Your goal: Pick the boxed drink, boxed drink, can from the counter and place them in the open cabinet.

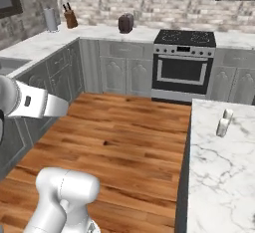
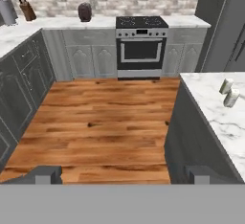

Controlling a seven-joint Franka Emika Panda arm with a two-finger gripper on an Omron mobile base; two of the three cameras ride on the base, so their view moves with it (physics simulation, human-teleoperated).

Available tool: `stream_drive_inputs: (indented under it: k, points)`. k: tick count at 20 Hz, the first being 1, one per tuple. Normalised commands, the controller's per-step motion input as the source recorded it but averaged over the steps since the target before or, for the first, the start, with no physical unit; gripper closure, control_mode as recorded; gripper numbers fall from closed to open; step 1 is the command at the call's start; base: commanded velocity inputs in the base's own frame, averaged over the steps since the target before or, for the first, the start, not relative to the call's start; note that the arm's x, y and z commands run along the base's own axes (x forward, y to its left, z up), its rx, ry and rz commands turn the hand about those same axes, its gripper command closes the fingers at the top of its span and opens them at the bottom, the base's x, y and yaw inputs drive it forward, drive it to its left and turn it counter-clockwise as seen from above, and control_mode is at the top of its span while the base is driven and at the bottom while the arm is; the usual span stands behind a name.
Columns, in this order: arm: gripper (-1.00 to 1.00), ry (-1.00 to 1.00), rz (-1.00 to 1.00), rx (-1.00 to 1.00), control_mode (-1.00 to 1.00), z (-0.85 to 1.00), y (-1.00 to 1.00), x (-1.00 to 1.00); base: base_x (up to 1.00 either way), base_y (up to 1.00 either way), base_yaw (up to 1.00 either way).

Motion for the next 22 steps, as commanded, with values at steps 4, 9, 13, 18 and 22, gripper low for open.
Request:
stream_drive_inputs:
  k: [4, 9, 13, 18, 22]
  points:
    - [-1.0, 0.0, 0.0, 0.0, 1.0, 0.0, 0.0, 0.0, 0.03, 0.0, -0.28]
    - [-1.0, 0.0, 0.0, 0.0, 1.0, 0.0, 0.0, 0.0, 0.11, 0.0, -0.27]
    - [-1.0, 0.0, 0.0, 0.0, 1.0, 0.0, 0.0, 0.0, 0.22, 0.0, -0.23]
    - [-1.0, 0.0, 0.0, 0.0, 1.0, 0.0, 0.0, 0.0, 0.49, 0.0, -0.12]
    - [-1.0, 0.0, 0.0, 0.0, 1.0, 0.0, 0.0, 0.0, 0.52, 0.0, -0.1]
